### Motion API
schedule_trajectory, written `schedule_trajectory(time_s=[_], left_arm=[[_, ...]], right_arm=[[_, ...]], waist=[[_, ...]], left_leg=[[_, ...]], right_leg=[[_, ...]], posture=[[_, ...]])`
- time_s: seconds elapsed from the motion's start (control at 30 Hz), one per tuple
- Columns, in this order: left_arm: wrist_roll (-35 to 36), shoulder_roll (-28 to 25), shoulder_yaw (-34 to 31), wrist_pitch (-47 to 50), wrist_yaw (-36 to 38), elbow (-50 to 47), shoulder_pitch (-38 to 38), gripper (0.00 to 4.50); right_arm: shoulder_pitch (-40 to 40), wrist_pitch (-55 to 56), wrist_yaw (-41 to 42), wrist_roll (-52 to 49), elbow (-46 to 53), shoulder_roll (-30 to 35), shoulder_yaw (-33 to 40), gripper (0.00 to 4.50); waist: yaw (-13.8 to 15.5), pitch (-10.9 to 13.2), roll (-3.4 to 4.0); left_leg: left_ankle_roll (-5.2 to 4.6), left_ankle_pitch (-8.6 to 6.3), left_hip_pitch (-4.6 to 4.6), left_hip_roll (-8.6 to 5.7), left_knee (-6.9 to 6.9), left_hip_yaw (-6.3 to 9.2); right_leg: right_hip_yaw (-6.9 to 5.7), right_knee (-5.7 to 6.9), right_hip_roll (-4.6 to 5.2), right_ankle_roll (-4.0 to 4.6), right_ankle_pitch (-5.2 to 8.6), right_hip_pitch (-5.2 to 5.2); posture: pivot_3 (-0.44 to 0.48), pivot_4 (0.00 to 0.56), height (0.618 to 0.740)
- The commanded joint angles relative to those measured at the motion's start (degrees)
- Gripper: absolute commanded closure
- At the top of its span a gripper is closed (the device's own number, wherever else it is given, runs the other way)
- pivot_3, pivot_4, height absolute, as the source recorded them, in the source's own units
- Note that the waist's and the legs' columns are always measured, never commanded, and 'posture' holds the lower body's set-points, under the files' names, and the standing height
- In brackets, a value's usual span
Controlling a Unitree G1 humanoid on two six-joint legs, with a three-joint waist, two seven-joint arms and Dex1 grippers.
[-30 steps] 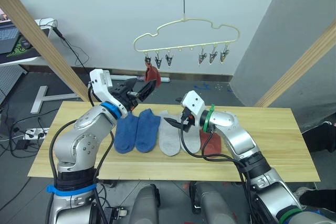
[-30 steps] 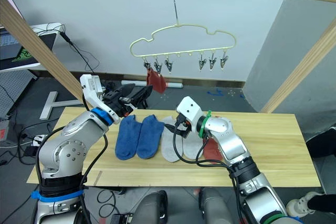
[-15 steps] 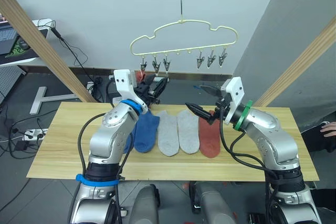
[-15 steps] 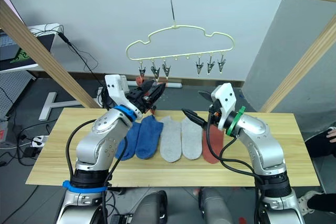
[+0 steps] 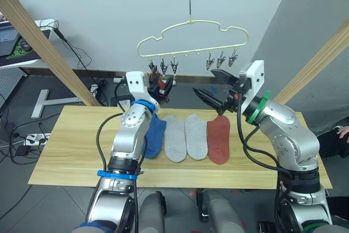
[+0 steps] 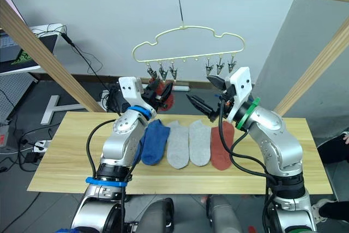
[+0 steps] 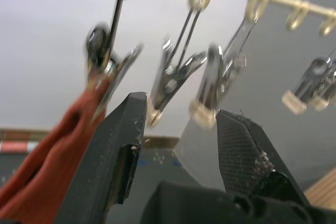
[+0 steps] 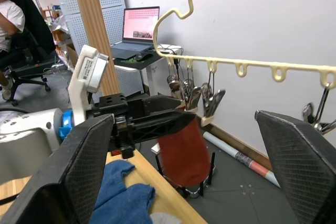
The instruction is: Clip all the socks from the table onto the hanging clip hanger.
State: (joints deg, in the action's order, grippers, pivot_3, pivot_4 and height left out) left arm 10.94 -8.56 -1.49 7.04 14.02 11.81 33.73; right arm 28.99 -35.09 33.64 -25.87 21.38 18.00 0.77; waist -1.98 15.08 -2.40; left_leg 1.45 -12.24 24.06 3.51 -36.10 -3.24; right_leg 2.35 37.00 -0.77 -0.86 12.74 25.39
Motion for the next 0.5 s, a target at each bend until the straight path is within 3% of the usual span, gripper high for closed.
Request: schedule_trajectory(time_s=[0.03,0.5], left_arm=[[-1.6,0.3,-0.2,-3.4,-0.5,0.9,1.6,2.09],[-6.4,0.4,-0.2,-9.1,-4.1,7.7,5.8,2.09]], right_arm=[[0.5,0.6,-0.7,-0.9,2.8,1.0,1.2,0.00],[0.4,0.5,-1.6,-1.8,2.8,1.6,1.1,0.00]], waist=[[-0.1,0.0,0.00],[-0.6,0.0,0.00]], left_leg=[[0.00,0.00,0.00,0.00,0.00,-0.01],[0.00,0.00,0.00,0.02,0.00,-0.03]], right_leg=[[0.00,0.00,0.00,0.00,0.00,0.00],[-0.02,0.00,0.00,-0.01,0.00,0.00]], posture=[[-0.094,0.270,0.740],[-0.096,0.273,0.740]])
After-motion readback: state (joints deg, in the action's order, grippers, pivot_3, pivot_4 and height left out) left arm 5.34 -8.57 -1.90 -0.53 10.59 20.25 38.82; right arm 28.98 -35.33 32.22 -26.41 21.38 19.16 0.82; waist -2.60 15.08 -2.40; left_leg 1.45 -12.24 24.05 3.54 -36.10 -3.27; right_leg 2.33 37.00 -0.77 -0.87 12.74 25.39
